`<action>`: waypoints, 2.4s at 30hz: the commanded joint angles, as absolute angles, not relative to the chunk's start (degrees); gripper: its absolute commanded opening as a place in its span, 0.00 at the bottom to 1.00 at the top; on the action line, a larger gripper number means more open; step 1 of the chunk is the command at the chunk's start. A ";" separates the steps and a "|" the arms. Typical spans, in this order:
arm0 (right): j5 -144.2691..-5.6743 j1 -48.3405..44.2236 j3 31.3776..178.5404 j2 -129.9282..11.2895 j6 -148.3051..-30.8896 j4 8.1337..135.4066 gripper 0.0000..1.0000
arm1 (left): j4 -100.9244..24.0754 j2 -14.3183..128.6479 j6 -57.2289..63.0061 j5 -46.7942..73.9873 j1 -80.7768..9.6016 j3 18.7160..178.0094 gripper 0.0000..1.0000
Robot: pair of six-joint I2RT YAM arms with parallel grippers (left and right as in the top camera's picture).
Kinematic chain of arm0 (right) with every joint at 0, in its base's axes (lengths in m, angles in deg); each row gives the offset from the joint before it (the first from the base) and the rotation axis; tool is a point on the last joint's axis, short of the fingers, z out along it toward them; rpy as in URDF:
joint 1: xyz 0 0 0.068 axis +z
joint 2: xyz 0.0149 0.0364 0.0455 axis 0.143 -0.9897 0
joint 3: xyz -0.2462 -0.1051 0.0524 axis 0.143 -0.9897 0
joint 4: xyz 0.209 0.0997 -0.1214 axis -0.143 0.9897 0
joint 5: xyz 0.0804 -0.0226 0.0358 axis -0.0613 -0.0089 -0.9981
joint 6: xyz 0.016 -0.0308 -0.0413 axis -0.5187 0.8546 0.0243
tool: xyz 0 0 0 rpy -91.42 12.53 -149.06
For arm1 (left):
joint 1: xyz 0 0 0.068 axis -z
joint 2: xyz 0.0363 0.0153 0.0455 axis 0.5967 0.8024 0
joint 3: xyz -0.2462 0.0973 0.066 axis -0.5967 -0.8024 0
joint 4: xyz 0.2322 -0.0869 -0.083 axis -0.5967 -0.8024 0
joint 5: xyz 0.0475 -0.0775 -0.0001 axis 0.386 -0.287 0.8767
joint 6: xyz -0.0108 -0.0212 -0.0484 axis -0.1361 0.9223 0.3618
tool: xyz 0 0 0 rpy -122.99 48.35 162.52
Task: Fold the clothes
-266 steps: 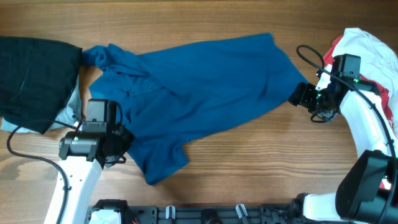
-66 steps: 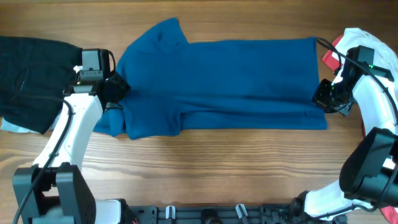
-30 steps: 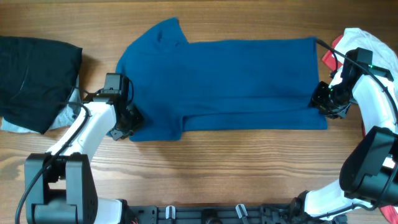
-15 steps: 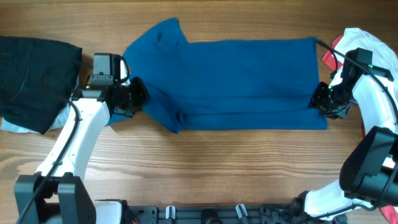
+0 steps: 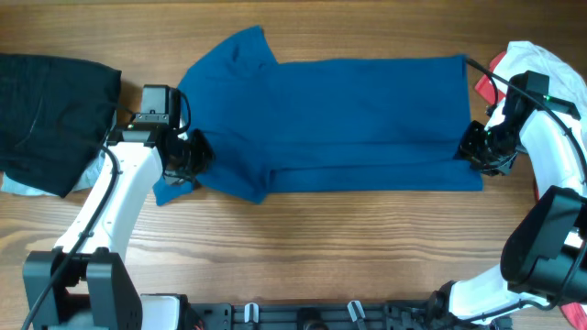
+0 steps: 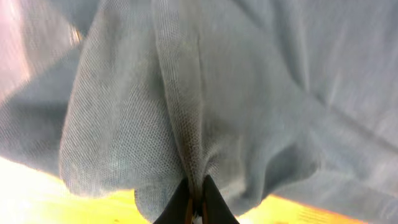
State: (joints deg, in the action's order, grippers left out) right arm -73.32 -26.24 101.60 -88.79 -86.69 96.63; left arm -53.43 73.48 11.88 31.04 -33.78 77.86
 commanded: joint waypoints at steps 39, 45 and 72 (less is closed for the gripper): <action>-72.34 -26.07 101.45 -89.49 -86.21 96.74 0.38 | -58.98 71.67 13.59 39.58 -41.41 77.80 0.32; -72.34 -26.07 101.45 -89.49 -86.21 96.74 0.38 | -52.01 73.37 13.59 37.60 -41.37 72.75 0.09; -72.34 -26.07 101.45 -89.49 -86.23 97.09 0.38 | -39.51 75.93 19.34 47.39 -63.90 57.86 0.09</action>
